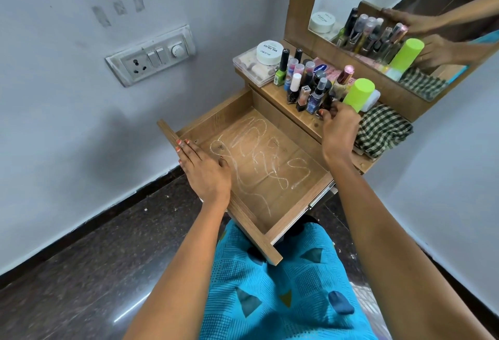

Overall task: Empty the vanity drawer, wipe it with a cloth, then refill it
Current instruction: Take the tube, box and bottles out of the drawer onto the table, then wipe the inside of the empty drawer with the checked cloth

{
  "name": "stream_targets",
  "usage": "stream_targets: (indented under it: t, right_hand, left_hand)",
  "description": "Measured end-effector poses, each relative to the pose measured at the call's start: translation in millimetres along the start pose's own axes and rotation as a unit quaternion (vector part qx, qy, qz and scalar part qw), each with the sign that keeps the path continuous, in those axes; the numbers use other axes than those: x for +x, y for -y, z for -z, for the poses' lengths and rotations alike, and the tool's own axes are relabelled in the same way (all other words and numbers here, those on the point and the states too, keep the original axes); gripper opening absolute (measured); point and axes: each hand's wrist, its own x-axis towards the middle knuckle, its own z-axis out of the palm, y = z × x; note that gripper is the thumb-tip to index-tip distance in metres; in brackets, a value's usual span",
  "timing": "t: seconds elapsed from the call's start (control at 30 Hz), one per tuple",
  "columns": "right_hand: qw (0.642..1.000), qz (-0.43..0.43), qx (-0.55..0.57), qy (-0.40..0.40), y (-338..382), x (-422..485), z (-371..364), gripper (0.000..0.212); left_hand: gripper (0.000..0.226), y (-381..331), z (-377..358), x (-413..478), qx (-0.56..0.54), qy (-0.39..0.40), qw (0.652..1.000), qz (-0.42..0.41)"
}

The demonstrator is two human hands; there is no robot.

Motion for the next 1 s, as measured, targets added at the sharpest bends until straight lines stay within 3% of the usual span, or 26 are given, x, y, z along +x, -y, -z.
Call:
stream_targets:
  t: [0.27, 0.53, 0.73, 0.87, 0.93, 1.0]
  right_hand:
    - [0.997, 0.044, -0.012, -0.056, -14.4, -16.6, 34.0, 0.029]
    - [0.994, 0.065, -0.084, 0.026, -47.4, -15.2, 55.3, 0.039]
    - [0.998, 0.043, -0.033, -0.019, -57.3, -8.6, 69.7, 0.028]
    - [0.998, 0.022, -0.037, -0.038, -71.1, 9.7, 84.2, 0.024]
    - [0.998, 0.011, -0.042, -0.035, -76.4, 16.6, 90.1, 0.025]
    - [0.999, 0.001, -0.042, -0.024, -81.1, 23.1, 94.6, 0.028]
  left_hand:
    - [0.074, 1.0, 0.4, -0.4, -0.004, -0.002, 1.000, -0.007]
    - [0.074, 1.8, 0.9, 0.5, 0.015, 0.007, 1.000, -0.010]
    - [0.061, -18.9, -0.2, -13.9, 0.080, -0.019, 0.989, -0.120]
    - [0.051, -74.2, -9.0, -41.0, -0.065, 0.032, 0.979, -0.190]
    - [0.042, -105.1, -7.9, -55.9, -0.195, 0.082, 0.957, -0.201]
    - [0.035, -133.0, -6.1, -66.9, -0.258, 0.114, 0.934, -0.218]
